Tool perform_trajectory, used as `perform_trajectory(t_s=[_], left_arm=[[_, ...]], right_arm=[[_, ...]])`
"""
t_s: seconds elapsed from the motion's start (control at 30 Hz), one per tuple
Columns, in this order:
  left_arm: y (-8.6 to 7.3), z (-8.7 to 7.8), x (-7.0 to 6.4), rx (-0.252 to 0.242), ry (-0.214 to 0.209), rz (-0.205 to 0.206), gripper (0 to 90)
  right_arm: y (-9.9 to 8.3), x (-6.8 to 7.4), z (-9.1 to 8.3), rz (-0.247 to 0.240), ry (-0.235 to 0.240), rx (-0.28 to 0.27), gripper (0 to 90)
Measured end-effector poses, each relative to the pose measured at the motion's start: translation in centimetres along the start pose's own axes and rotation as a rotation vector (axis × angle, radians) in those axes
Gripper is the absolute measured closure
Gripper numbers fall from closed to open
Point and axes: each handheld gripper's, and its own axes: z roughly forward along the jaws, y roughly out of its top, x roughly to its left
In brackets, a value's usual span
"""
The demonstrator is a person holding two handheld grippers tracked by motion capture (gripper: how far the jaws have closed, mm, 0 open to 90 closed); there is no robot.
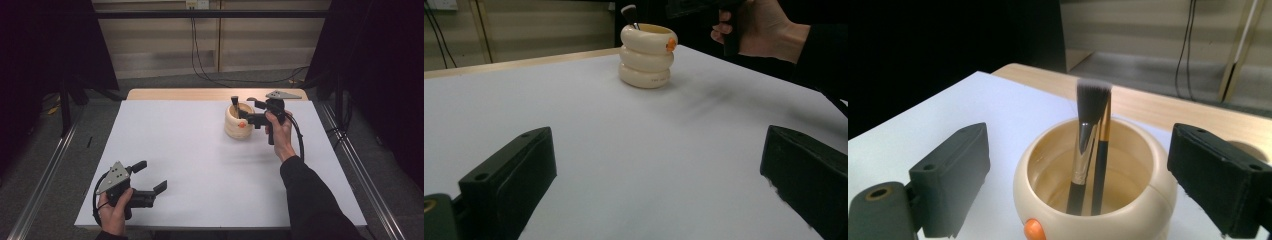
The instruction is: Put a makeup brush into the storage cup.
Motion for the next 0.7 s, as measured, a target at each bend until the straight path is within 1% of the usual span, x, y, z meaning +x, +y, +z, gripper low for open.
perform_trajectory(t_s=[0.03, 0.17, 0.2, 0.23, 0.33, 0.5, 0.63, 0.7], left_arm=[[0.0, 0.0, 0.0, -0.001, 0.000, -0.001, 1.4], [0.0, 0.0, -0.1, -0.001, 0.009, 0.000, 1.4], [0.0, 0.0, -0.2, -0.005, 0.010, -0.006, 1.4], [0.0, 0.0, -0.1, -0.001, 0.011, 0.000, 1.4], [0.0, 0.0, -0.2, 0.000, 0.012, 0.000, 1.4], [0.0, 0.0, -0.1, 0.005, 0.012, 0.006, 1.4], [0.0, -0.1, -0.2, 0.002, 0.014, 0.002, 1.4], [0.0, -0.1, -0.2, -0.002, 0.010, 0.003, 1.4]], right_arm=[[0.0, 0.1, -0.2, -0.004, -0.010, -0.003, 8.6], [-0.2, 0.5, -0.9, -0.009, -0.012, -0.012, 6.8], [-0.3, 0.6, -1.0, -0.016, -0.013, -0.008, 6.1], [-0.4, 0.7, -1.3, -0.016, -0.018, -0.010, 5.5], [-0.7, 0.9, -1.7, -0.018, -0.029, -0.012, 4.1], [-1.0, 1.4, -2.3, -0.028, -0.029, -0.021, 2.7], [-1.3, 1.7, -3.1, -0.038, -0.030, -0.025, 1.4], [-1.5, 1.8, -3.4, -0.042, -0.045, -0.023, 0.6]])
